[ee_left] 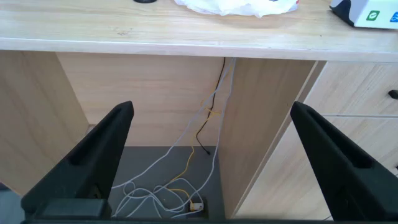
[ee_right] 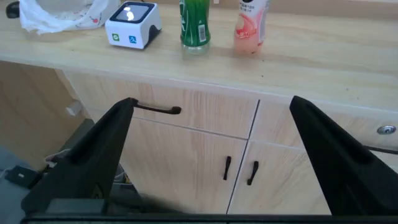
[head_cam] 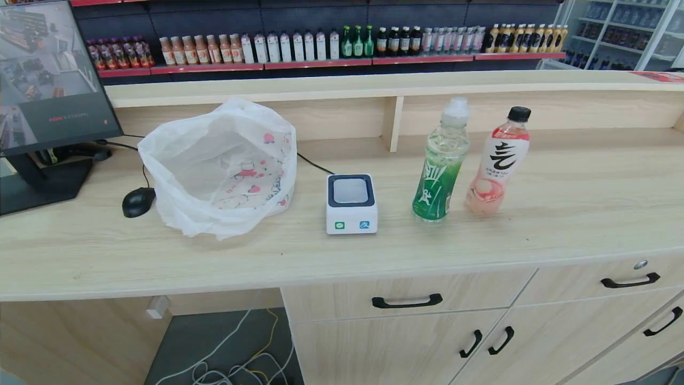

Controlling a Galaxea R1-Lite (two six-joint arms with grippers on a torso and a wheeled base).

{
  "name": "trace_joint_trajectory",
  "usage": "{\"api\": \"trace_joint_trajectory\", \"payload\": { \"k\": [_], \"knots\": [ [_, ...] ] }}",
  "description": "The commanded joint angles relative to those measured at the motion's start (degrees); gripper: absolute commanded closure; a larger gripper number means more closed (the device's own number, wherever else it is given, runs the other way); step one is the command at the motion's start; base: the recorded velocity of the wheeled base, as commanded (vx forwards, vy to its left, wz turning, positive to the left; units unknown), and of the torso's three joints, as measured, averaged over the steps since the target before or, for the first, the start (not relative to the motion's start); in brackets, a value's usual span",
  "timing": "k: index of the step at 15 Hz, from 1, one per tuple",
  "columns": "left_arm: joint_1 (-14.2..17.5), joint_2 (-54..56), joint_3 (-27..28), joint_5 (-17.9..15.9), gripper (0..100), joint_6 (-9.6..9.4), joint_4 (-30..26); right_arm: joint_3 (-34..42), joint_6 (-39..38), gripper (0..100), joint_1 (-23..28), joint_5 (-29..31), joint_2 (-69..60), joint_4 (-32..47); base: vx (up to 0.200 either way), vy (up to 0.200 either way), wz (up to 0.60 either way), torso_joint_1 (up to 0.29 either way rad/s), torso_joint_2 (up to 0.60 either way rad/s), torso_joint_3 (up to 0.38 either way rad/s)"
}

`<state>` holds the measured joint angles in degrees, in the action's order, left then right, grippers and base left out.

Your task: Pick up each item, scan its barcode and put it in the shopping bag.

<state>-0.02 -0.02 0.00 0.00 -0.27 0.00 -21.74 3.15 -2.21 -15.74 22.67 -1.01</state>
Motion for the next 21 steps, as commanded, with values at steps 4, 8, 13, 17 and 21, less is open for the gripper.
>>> {"api": "trace_joint_trajectory", "payload": {
  "k": [4, 8, 13, 17, 21],
  "knots": [
    [-0.1, 0.0, 0.0, 0.0, 0, 0.0, 0.0, -5.6, 4.5, 0, -6.8, -0.8, 13.6, -3.0, 0.0, 0.0, 0.0, 0.0, 0.0, 0.0],
    [-0.1, 0.0, 0.0, 0.0, 0, 0.0, 0.0, -5.2, 6.0, 0, -10.7, -0.7, 20.7, -11.1, 0.0, 0.0, 0.0, 0.0, 0.0, 0.0],
    [-0.1, 0.0, 0.0, 0.0, 0, 0.0, 0.0, -5.4, 9.2, 0, -15.5, -0.6, 26.6, -14.8, 0.0, 0.0, 0.0, 0.0, 0.0, 0.0],
    [0.0, 0.0, 0.0, 0.0, 0, 0.0, 0.0, -5.6, 9.8, 0, -16.8, 0.3, 32.5, -21.6, 0.0, 0.0, 0.0, 0.0, 0.0, 0.0],
    [-0.1, 0.0, 0.0, 0.0, 0, 0.0, 0.0, -6.0, 8.6, 0, -28.2, 11.3, 41.7, -33.3, 0.0, 0.0, 0.0, 0.0, 0.0, 0.0]
  ]
}}
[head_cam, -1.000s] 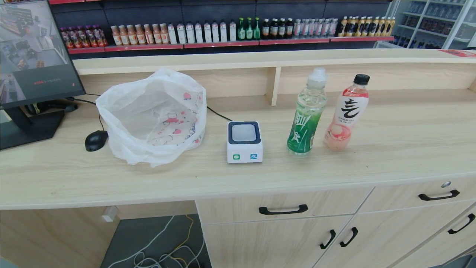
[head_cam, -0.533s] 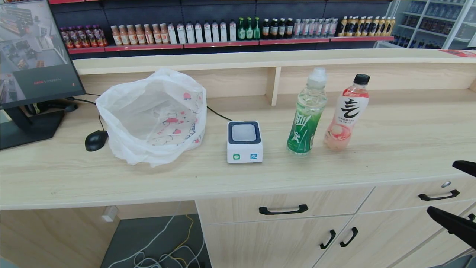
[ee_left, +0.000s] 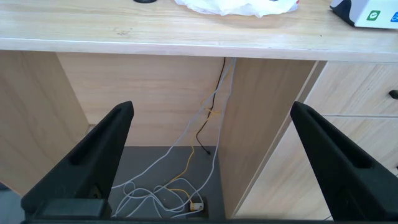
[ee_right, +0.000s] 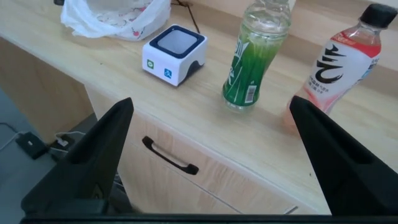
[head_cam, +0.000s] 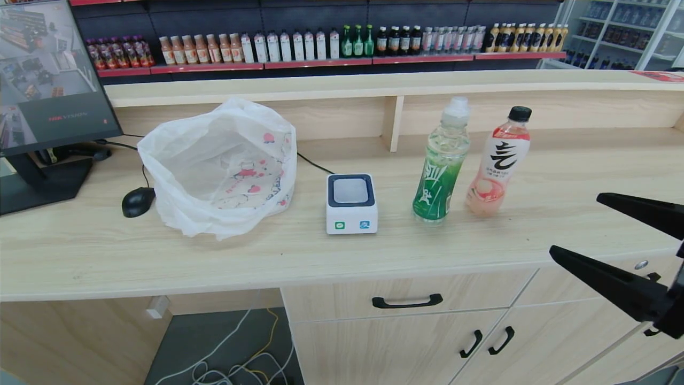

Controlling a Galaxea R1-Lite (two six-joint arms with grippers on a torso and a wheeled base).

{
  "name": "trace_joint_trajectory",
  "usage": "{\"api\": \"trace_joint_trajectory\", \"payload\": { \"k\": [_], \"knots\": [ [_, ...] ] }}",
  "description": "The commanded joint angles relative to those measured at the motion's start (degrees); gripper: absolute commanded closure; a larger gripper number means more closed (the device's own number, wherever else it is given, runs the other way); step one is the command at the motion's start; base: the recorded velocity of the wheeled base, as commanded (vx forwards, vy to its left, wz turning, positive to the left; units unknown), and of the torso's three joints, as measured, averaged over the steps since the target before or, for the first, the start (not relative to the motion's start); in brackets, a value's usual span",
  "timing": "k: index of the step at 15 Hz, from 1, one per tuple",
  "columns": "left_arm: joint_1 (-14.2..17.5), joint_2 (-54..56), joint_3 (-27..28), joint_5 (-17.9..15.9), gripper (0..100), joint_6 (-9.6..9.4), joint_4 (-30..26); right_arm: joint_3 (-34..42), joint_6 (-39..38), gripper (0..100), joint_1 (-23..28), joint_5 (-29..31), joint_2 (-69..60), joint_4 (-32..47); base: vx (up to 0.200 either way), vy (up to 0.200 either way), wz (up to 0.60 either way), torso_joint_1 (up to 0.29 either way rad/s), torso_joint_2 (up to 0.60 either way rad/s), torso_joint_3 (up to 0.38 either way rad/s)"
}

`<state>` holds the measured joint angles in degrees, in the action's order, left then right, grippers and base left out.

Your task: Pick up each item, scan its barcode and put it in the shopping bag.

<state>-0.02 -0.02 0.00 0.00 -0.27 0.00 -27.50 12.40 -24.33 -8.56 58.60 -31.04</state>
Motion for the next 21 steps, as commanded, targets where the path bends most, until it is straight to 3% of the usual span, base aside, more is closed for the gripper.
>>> {"api": "trace_joint_trajectory", "payload": {
  "k": [1, 3, 5, 11, 21],
  "knots": [
    [0.0, 0.0, 0.0, 0.0, 0, 0.0, 0.0, -0.1, -1.9, 0, -10.2, 8.6, 7.8, -6.1, 0.0, 0.0, 0.0, 0.0, 0.0, 0.0],
    [0.0, 0.0, 0.0, -0.1, 0, 0.0, 0.0, -0.1, -5.5, 0, -16.5, 19.4, 11.4, -11.4, 0.0, 0.0, 0.0, 0.0, 0.0, 0.0],
    [-0.1, 0.0, 0.0, 0.0, 0, 0.0, 0.0, 0.2, -8.2, 0, -18.4, 24.1, 12.6, -14.1, 0.0, 0.0, 0.0, 0.0, 0.0, 0.0],
    [0.0, 0.0, 0.0, 0.0, 0, 0.0, 0.0, -1.4, -8.5, 0, -19.0, 31.1, 14.1, -14.7, 0.0, 0.0, 0.0, 0.0, 0.0, 0.0],
    [0.0, 0.0, 0.0, 0.0, 0, 0.0, 0.0, -8.0, -10.2, 0, -19.0, 33.1, 20.0, -14.8, 0.0, 0.0, 0.0, 0.0, 0.0, 0.0]
  ]
}}
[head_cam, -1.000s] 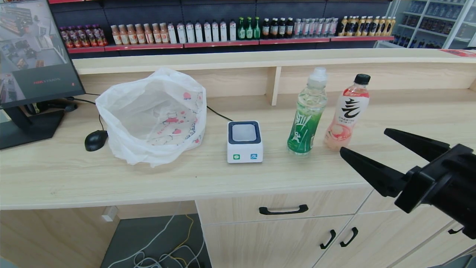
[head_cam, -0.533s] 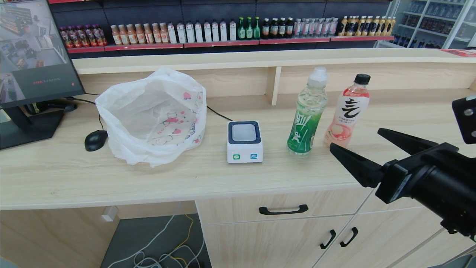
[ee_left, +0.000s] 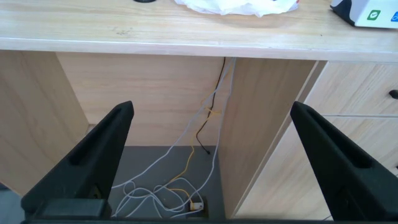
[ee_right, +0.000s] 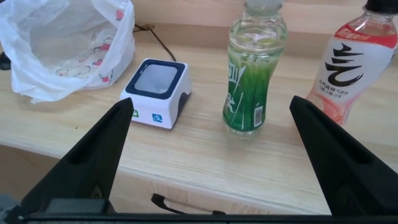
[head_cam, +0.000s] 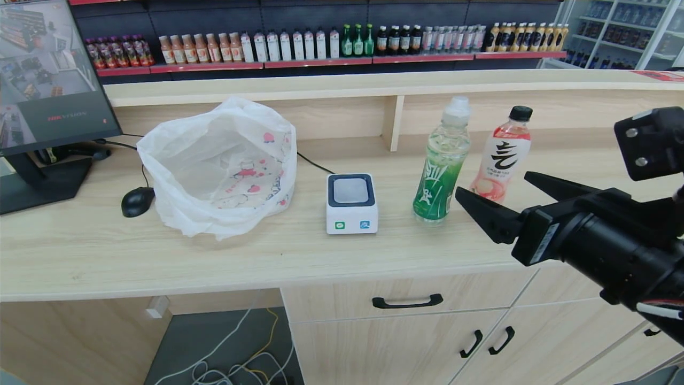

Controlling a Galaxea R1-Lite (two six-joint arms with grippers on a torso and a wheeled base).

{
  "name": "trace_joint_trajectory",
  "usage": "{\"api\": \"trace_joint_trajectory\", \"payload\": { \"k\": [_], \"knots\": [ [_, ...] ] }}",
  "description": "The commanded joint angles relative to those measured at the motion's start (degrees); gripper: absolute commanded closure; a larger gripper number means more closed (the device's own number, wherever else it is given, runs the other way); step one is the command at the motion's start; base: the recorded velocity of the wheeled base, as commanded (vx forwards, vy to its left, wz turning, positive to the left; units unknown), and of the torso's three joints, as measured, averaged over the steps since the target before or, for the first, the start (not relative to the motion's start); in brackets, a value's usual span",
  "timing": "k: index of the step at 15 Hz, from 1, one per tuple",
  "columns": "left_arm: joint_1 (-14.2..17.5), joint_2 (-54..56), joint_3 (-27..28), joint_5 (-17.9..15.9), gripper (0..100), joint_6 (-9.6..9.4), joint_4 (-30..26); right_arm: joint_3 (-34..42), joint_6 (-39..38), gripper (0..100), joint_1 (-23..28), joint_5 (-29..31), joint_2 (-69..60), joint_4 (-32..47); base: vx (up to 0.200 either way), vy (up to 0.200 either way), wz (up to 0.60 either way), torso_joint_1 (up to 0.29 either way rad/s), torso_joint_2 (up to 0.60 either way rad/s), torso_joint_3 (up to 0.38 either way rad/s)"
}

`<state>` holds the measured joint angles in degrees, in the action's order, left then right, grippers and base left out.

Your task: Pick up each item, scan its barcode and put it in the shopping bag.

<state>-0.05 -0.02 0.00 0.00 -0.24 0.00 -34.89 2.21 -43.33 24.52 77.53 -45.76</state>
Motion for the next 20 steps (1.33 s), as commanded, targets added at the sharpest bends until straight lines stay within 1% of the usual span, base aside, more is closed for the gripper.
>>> {"api": "trace_joint_trajectory", "payload": {
  "k": [1, 5, 9, 14, 16, 18, 20],
  "knots": [
    [0.0, 0.0, 0.0, 0.0, 0, -0.02, 0.0, -1.6, 0.0, 0, 0.0, 1.1, 2.0, 0.0, 0.0, 0.0, 0.0, 0.0, 0.0, 0.0],
    [0.0, 0.0, 0.0, 0.0, 0, -0.02, 0.0, -6.9, -0.1, 0, 0.0, 1.7, 7.7, 0.0, 0.0, 0.0, 0.0, 0.0, 0.0, 0.0],
    [0.0, 0.0, 0.0, 0.0, 0, -0.02, 0.0, -7.3, -1.2, 0, 0.4, 1.7, 10.0, -0.6, 0.0, 0.0, 0.0, 0.0, 0.0, 0.0],
    [0.0, 0.0, 0.0, 0.0, 0, -0.02, 0.0, -8.2, -1.7, 0, 4.9, 1.7, 12.9, -1.1, 0.0, 0.0, 0.0, 0.0, 0.0, 0.0],
    [0.0, 0.0, 0.0, 0.0, 0, -0.02, 0.0, -8.8, -1.7, 0, 7.6, 1.2, 14.8, -3.8, 0.0, 0.0, 0.0, 0.0, 0.0, 0.0],
    [0.0, 0.0, 0.0, 0.0, 0, -0.02, 0.0, -8.9, -1.8, 0, 9.0, -0.9, 17.0, -6.7, 0.0, 0.0, 0.0, 0.0, 0.0, 0.0],
    [0.0, 0.0, 0.0, 0.0, 0, -0.02, 0.0, -9.0, -1.7, 0, 9.6, -1.8, 18.4, -7.1, 0.0, 0.0, 0.0, 0.0, 0.0, 0.0]
  ]
}}
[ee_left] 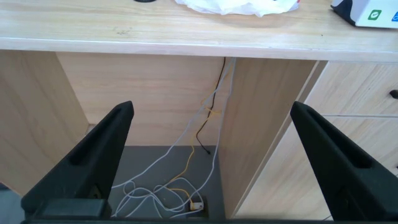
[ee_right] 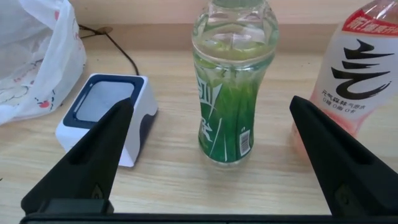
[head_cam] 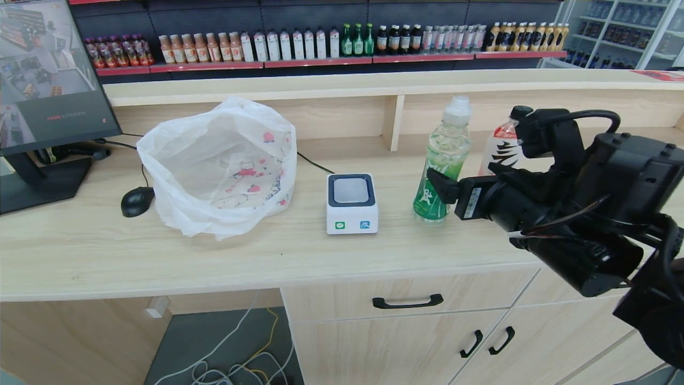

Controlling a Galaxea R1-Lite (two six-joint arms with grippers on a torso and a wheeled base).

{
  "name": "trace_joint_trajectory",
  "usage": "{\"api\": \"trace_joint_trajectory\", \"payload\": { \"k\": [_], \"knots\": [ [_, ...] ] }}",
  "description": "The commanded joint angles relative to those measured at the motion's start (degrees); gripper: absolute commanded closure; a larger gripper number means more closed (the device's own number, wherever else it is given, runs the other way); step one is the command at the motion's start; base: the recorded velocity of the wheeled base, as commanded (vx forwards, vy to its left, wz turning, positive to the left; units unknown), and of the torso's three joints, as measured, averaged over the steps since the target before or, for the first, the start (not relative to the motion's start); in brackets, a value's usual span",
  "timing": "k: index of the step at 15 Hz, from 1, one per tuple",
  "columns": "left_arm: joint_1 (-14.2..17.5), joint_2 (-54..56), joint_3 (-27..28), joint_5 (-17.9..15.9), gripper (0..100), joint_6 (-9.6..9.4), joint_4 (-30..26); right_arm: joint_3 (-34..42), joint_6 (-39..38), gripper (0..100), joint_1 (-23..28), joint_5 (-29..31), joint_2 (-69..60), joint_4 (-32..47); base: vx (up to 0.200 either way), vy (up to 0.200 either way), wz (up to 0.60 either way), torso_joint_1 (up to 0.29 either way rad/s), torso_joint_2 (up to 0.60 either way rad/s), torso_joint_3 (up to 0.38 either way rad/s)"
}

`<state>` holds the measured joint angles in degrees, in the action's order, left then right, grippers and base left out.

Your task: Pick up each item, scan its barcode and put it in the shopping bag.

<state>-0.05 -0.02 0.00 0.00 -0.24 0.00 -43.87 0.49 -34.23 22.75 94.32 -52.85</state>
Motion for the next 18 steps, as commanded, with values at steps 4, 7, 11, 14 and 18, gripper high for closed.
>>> {"api": "trace_joint_trajectory", "payload": {
  "k": [4, 7, 11, 14, 18],
  "knots": [
    [0.0, 0.0, 0.0, 0.0, 0, -0.02, 0.0, -1.2, 0.0, 0, 1.7, -1.6, 4.3, -0.5, 0.0, 0.0, 0.0, 0.0, 0.0, 0.0],
    [0.0, 0.0, 0.0, 0.0, 0, -0.02, 0.0, -2.6, 0.0, 0, 2.0, -2.1, 6.8, -2.4, 0.0, 0.0, 0.0, 0.0, 0.0, 0.0],
    [0.0, 0.0, 0.0, 0.0, 0, -0.02, 0.0, -4.5, 0.0, 0, 2.9, -2.3, 9.0, -2.5, 0.0, 0.0, 0.0, 0.0, 0.0, 0.0],
    [0.0, 0.0, 0.0, 0.0, 0, -0.02, 0.0, -4.9, 0.0, 0, 3.2, -2.3, 9.8, -2.6, 0.0, 0.0, 0.0, 0.0, 0.0, 0.0],
    [0.0, 0.0, 0.0, 0.0, 0, -0.02, 0.0, -5.0, 0.0, 0, 4.1, -2.3, 11.2, -3.8, 0.0, 0.0, 0.0, 0.0, 0.0, 0.0]
  ]
}}
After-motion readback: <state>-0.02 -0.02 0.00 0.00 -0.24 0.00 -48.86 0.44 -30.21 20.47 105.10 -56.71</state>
